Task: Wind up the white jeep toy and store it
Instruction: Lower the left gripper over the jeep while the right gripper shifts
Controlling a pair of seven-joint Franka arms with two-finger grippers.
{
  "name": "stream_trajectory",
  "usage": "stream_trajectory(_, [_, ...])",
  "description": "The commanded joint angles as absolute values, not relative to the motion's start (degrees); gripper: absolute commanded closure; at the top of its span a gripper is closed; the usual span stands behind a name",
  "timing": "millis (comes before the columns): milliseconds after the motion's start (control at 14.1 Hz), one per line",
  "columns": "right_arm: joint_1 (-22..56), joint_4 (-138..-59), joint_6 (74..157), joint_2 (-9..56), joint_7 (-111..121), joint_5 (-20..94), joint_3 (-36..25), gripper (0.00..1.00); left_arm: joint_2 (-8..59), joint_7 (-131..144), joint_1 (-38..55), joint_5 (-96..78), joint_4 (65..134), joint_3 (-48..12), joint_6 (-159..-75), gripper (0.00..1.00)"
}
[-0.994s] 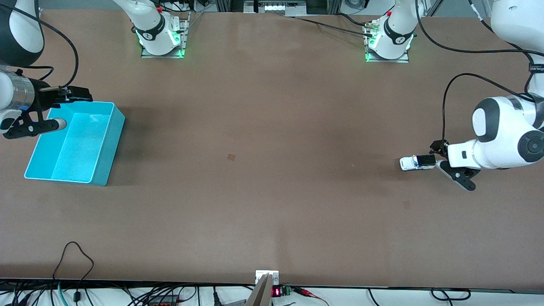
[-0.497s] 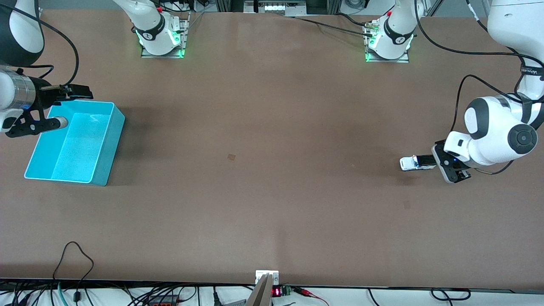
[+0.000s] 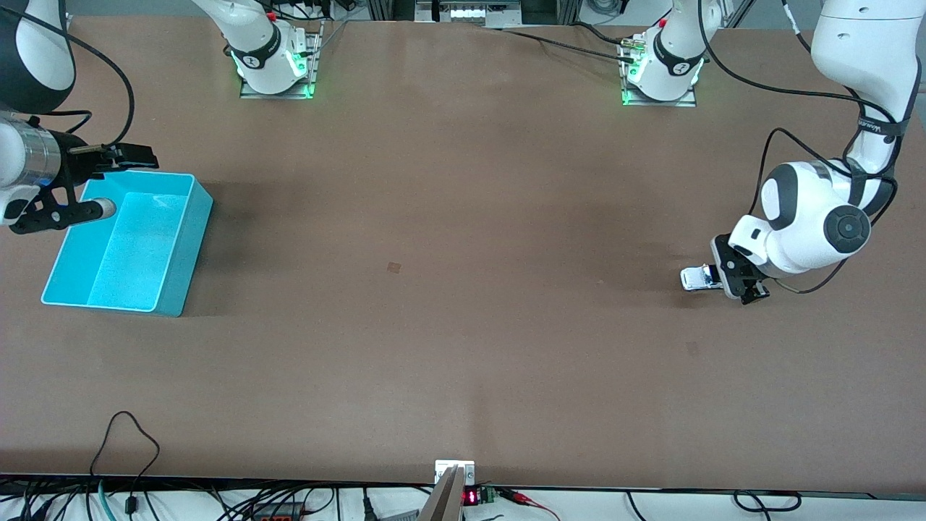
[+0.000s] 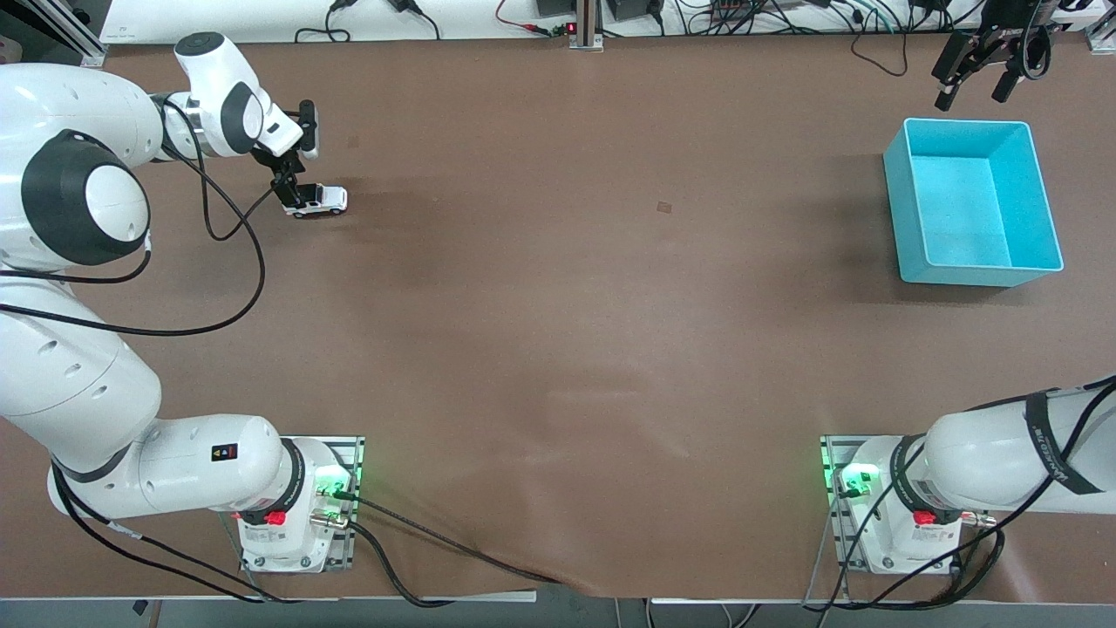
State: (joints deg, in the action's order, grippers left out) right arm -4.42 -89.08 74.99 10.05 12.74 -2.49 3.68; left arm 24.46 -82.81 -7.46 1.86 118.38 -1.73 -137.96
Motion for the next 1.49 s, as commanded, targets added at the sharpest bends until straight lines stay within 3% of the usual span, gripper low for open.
stream_trajectory(0, [-4.3,-88.9,74.2,9.9,12.8,-2.8,3.7,0.00,24.1,-88.4,-8.1,2.5,119.4,-2.1,-140.0,0.00])
stream_trajectory(923, [-4.0,-88.9,74.3,9.9,12.7,-2.8,3.7,0.00,25.3,-91.4,-8.7,3.2,120.0,-2.2,-142.3,0.00])
stream_trajectory(1420, [-4.1,-88.8,74.4,10.0,12.7,-2.8,3.7,0.00,25.9,-93.3,-9.1,3.2,120.1,-2.2,-143.9,0.11])
